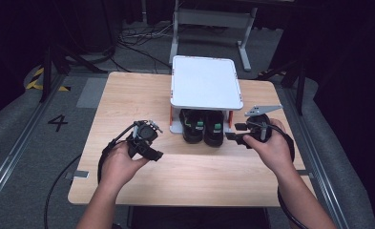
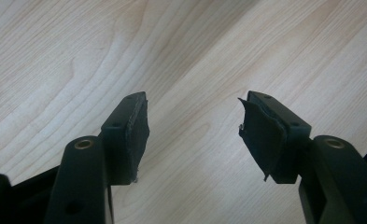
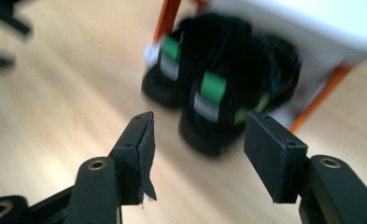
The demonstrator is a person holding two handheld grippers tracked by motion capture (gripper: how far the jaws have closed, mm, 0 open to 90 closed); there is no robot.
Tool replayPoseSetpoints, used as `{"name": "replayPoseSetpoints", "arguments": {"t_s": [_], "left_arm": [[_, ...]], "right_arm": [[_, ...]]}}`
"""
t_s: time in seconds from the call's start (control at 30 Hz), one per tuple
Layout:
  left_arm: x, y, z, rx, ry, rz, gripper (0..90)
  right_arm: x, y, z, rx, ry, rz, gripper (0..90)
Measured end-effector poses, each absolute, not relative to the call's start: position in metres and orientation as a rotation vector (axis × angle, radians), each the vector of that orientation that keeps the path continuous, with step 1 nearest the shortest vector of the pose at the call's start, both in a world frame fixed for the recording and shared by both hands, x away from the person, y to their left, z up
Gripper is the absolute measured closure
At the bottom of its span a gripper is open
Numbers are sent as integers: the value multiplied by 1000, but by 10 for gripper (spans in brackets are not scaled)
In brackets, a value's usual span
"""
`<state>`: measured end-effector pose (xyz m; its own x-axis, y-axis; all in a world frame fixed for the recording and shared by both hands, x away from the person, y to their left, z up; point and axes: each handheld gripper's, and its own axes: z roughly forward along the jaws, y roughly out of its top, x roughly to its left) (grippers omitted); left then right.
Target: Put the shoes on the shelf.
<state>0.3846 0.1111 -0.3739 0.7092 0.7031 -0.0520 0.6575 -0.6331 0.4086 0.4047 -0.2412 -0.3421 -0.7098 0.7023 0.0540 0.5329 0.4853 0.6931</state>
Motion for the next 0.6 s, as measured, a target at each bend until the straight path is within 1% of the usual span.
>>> {"name": "replayPoseSetpoints", "arguments": {"t_s": [0.13, 0.23, 0.3, 0.33, 0.37, 0.4, 0.47, 0.5, 0.53, 0.6], "left_arm": [[383, 103, -376, 2513, 1046, 138, 413], [381, 96, -378, 2523, 1040, 152, 418], [379, 92, -379, 2528, 1050, 168, 423], [378, 90, -380, 2524, 1051, 180, 429], [377, 88, -381, 2519, 1044, 191, 435], [376, 86, -381, 2513, 1048, 202, 438], [375, 82, -382, 2490, 1045, 215, 459], [375, 82, -382, 2490, 1045, 215, 471], [374, 79, -384, 2467, 1036, 222, 509], [374, 77, -386, 2431, 1029, 223, 587]], "right_arm": [[395, -253, -354, 1015, 2527, 941, 341], [387, -257, -364, 1065, 2488, 974, 330], [382, -256, -373, 1045, 2477, 977, 370], [380, -255, -377, 1037, 2477, 982, 408], [378, -255, -381, 1035, 2479, 1001, 494], [376, -254, -385, 1051, 2484, 1021, 554], [375, -253, -394, 1068, 2478, 1031, 633], [375, -253, -394, 1068, 2478, 1031, 633], [375, -252, -400, 1062, 2465, 1016, 678], [376, -250, -406, 1072, 2456, 1011, 687]]}}
